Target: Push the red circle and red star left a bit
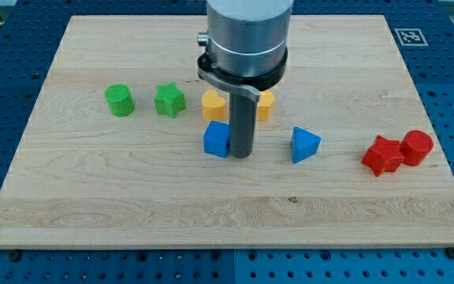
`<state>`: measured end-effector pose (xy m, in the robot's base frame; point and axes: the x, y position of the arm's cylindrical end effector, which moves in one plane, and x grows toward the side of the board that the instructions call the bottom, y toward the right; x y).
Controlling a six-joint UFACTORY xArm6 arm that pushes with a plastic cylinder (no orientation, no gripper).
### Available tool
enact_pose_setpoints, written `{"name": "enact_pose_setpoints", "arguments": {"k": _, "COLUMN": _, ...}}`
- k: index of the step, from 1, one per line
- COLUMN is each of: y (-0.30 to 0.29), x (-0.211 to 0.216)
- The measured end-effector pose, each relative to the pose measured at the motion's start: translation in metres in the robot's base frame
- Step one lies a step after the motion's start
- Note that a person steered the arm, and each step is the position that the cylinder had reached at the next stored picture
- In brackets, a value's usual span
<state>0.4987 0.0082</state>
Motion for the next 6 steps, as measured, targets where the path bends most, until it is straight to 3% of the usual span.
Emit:
{"name": "enact_pose_setpoints", "arguments": {"k": 2, "y": -0.017, "x": 0.000}}
{"name": "enact_pose_setpoints", "arguments": {"k": 4, "y": 0.078, "x": 0.056}}
{"name": "enact_pose_setpoints", "arguments": {"k": 6, "y": 0.174, "x": 0.045}}
